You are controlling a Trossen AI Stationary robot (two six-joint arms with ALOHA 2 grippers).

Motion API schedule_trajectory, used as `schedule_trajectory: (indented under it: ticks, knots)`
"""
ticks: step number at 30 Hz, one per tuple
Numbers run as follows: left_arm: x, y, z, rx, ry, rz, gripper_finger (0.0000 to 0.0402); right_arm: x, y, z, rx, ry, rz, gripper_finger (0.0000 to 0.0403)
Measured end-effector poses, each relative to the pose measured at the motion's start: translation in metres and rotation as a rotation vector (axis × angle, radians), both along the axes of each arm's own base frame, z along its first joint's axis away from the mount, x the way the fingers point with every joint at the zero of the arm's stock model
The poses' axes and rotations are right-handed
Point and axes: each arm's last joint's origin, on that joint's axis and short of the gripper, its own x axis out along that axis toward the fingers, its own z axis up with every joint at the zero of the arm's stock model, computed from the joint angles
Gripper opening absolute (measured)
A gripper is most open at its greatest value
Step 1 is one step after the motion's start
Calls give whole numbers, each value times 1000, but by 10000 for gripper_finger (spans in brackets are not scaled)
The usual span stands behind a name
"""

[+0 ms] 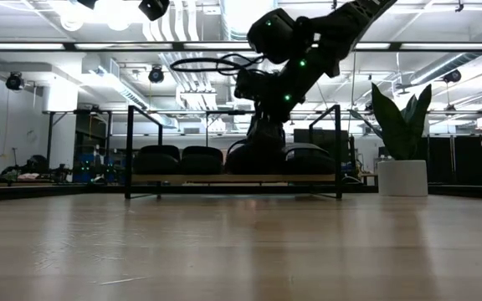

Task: Pick and place slides into the shelf
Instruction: Put the black slide on the shelf, then return to Home Position

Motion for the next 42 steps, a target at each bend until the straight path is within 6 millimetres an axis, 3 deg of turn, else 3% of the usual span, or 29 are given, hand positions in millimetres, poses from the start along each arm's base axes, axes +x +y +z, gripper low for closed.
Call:
schedule_trajectory:
  ticks: [16, 20, 25, 32, 34, 37, 42]
  knots:
    - [0, 0, 0, 0, 0, -1, 215, 9, 1, 42, 213, 24, -62, 148]
    - [0, 0, 0, 0, 0, -1, 215, 14, 5, 72, 343, -55, -36, 148]
    - [-2, -2, 2, 8, -9, 3, 215, 12, 15, 133, 588, -315, 104, 143]
    - [-10, -8, 10, 90, -68, 78, 215, -20, 37, 210, 735, -669, 382, 124]
    - [-13, -10, 12, 115, -84, 104, 215, -35, 46, 222, 736, -710, 420, 119]
    - [-16, -12, 14, 129, -97, 117, 215, -58, 60, 229, 746, -725, 463, 110]
    - [-17, -13, 15, 130, -99, 117, 215, -95, 77, 222, 791, -719, 484, 96]
